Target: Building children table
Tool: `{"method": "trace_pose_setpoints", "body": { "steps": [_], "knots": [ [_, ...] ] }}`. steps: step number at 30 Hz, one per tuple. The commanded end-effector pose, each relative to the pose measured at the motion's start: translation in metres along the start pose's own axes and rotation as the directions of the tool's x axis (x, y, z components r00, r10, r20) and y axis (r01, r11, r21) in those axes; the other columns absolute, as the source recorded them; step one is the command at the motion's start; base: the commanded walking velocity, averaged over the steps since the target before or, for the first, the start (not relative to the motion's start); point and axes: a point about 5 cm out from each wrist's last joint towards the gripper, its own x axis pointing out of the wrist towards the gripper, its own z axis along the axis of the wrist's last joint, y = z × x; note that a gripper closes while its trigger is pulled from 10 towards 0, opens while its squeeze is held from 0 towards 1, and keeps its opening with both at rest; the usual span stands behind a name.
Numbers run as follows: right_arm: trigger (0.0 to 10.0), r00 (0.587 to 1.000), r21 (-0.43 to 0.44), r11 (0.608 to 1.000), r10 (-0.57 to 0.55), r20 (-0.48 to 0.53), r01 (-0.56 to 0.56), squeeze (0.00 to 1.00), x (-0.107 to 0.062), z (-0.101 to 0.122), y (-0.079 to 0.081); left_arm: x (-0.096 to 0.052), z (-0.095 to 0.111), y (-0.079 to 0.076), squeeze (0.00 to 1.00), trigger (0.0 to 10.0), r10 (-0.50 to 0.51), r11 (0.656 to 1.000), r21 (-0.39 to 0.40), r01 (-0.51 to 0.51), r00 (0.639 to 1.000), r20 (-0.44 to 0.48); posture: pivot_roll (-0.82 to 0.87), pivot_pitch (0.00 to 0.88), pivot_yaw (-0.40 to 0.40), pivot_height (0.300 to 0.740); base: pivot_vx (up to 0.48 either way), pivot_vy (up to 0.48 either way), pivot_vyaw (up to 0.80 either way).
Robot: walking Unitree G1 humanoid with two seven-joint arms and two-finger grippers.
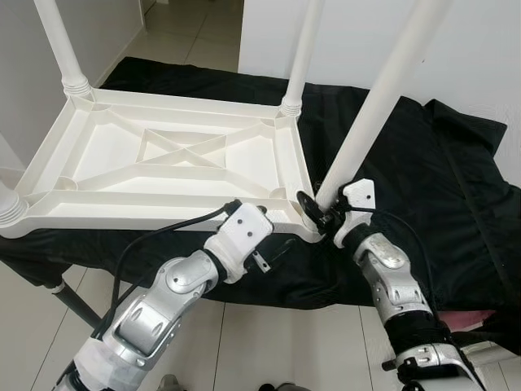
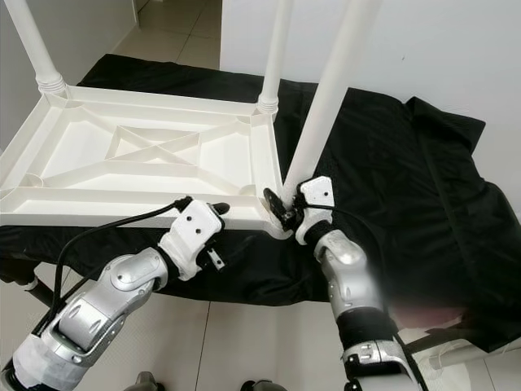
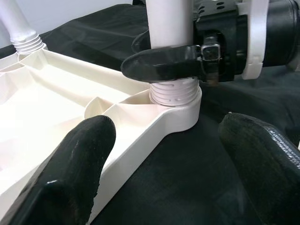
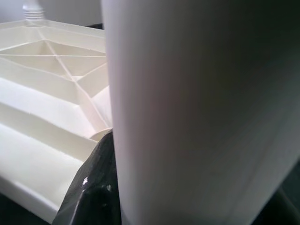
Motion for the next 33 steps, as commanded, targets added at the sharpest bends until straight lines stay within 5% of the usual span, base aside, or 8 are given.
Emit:
{"method": "trace_pose_setpoints", "body": {
  "steps": [1,8,17,27,28,30,31,33],
  "knots": [
    [10.0,0.99,-0.022,0.996,-0.086,-0.113,0.084,0.0,-0.008,-0.017,-0.005,0.001,0.0,-0.009,0.0,10.0,-0.087,0.996,0.005,0.087,0.996,0.004,0.06,0.087,-0.105,0.74,0.0,0.0,0.0],
    [10.0,0.959,0.013,0.964,-0.263,-0.106,0.266,0.0,-0.012,-0.011,0.002,0.001,0.0,-0.009,0.0,10.0,-0.086,0.996,0.004,0.086,0.996,0.004,0.06,0.084,-0.113,0.74,0.0,0.0,0.0],
    [10.0,0.83,0.145,0.82,-0.557,-0.015,0.553,0.0,-0.028,-0.002,0.028,0.001,0.0,-0.008,0.0,10.0,-0.085,0.996,0.007,0.085,0.996,0.003,0.07,0.095,-0.117,0.74,0.0,0.0,0.0],
    [10.0,0.832,0.133,0.824,-0.555,-0.013,0.552,0.0,-0.028,0.004,0.028,-0.001,-0.001,-0.008,0.0,10.0,-0.091,0.996,0.011,0.091,0.996,-0.004,0.07,0.106,-0.114,0.74,0.0,0.0,0.0],
    [10.0,0.842,0.157,0.832,-0.539,0.006,0.531,0.6,-0.027,0.006,0.029,-0.001,-0.001,-0.008,0.0,10.0,-0.09,0.996,0.012,0.09,0.996,-0.005,0.07,0.11,-0.115,0.74,0.0,0.0,0.0],
    [10.0,0.845,0.165,0.835,-0.535,0.015,0.526,0.6,-0.027,0.007,0.03,-0.001,-0.001,-0.007,0.0,10.0,-0.09,0.996,0.012,0.09,0.996,-0.006,0.07,0.114,-0.113,0.74,0.0,0.0,0.0],
    [10.0,0.852,0.173,0.842,-0.523,0.027,0.511,1.0,-0.027,0.009,0.03,-0.002,-0.001,-0.007,0.0,10.0,-0.088,0.996,0.012,0.089,0.996,-0.007,0.07,0.116,-0.111,0.74,0.0,0.0,0.0],
    [10.0,0.862,0.183,0.851,-0.506,0.034,0.492,1.0,-0.027,0.01,0.03,-0.002,-0.001,-0.007,0.0,10.0,-0.086,0.996,0.011,0.086,0.996,-0.008,0.07,0.119,-0.109,0.74,0.0,0.0,0.0]
  ]
}}
